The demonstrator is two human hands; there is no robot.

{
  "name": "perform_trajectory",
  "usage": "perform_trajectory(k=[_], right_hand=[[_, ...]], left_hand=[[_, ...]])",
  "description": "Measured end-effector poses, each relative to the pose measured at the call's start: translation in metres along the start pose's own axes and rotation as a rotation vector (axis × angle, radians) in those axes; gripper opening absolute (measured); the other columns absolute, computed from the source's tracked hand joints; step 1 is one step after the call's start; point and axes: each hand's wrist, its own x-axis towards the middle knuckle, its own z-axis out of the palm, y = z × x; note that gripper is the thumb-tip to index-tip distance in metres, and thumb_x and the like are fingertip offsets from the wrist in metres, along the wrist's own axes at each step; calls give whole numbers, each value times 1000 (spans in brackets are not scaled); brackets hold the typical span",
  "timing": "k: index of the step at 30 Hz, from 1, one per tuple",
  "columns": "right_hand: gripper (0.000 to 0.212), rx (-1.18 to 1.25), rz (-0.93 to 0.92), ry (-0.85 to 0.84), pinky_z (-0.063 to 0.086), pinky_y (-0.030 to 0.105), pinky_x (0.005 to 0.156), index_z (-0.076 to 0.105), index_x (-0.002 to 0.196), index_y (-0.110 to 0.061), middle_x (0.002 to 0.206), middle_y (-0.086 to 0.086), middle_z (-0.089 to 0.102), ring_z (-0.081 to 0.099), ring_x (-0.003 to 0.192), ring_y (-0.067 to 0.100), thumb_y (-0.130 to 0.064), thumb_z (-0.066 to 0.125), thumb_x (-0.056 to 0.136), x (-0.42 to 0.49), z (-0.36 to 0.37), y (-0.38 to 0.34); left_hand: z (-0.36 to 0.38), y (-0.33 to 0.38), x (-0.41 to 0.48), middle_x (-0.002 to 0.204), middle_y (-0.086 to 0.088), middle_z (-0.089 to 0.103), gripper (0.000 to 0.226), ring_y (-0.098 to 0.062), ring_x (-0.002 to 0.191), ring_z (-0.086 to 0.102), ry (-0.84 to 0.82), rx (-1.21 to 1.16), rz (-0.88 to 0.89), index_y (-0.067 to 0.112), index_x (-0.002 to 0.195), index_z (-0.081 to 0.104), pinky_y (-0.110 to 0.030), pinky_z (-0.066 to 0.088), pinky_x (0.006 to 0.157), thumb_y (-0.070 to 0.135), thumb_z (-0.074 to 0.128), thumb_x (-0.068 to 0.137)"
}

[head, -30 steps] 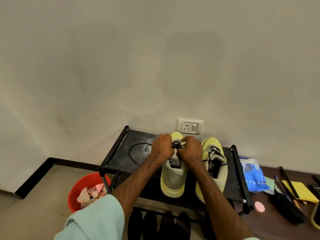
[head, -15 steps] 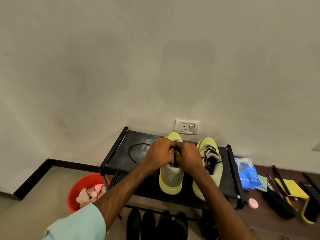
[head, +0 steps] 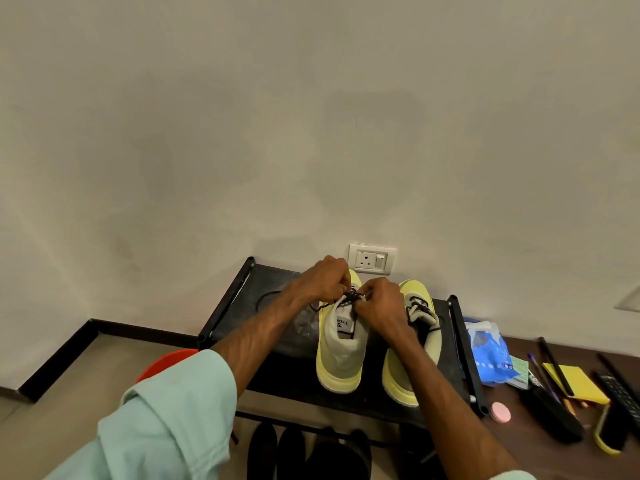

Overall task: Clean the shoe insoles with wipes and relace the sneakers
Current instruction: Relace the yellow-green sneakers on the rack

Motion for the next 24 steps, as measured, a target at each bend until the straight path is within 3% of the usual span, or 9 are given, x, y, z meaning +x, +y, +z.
perform_trajectory(k=[5,7,10,15,18,24], right_hand=[[19,0,36,-5,59,34,66,75,94,-14,83,3,71,65,73,20,-16,77,76,2,3,2],[36,-54,11,-56,55,31,72,71,112,-15,97,6,73,67,85,23,-19,76,77,4,5,2],[52,-74,-53,-133,56,36,86,65,129,-15,119,9,72,67,102,28,-15,75,78,7,8,1],[46,-74,-51,-141,53,34,86,67,129,-10,121,12,71,65,100,28,-11,72,83,8,8,1],[50,-98,-63,-127,54,38,91,64,132,-11,123,12,70,66,108,32,-15,71,82,6,7,2],[38,-60,-1,-30,59,36,83,76,116,-18,108,8,76,71,93,29,-15,74,78,2,11,6]], left_hand=[[-4,-11,-4,103,-9,76,16,-18,86,69,-31,-61,11,6,102,77,-35,59,85,7,69,89],[-3,-13,-5,105,-9,75,18,-17,83,69,-24,-95,-4,4,104,76,-36,60,83,4,62,92],[3,-9,-6,115,-10,72,26,-24,94,68,-21,-69,-11,6,114,73,-36,56,87,9,52,100],[16,-12,-3,126,-11,68,29,-25,102,66,36,-30,-87,11,126,68,-36,55,89,15,51,103],[18,-17,0,119,-10,72,25,-22,94,68,64,-79,-95,11,118,74,-32,58,82,13,58,99],[20,-18,-2,107,-5,75,16,-13,87,67,116,-85,-32,13,103,79,-23,51,77,19,75,89]])
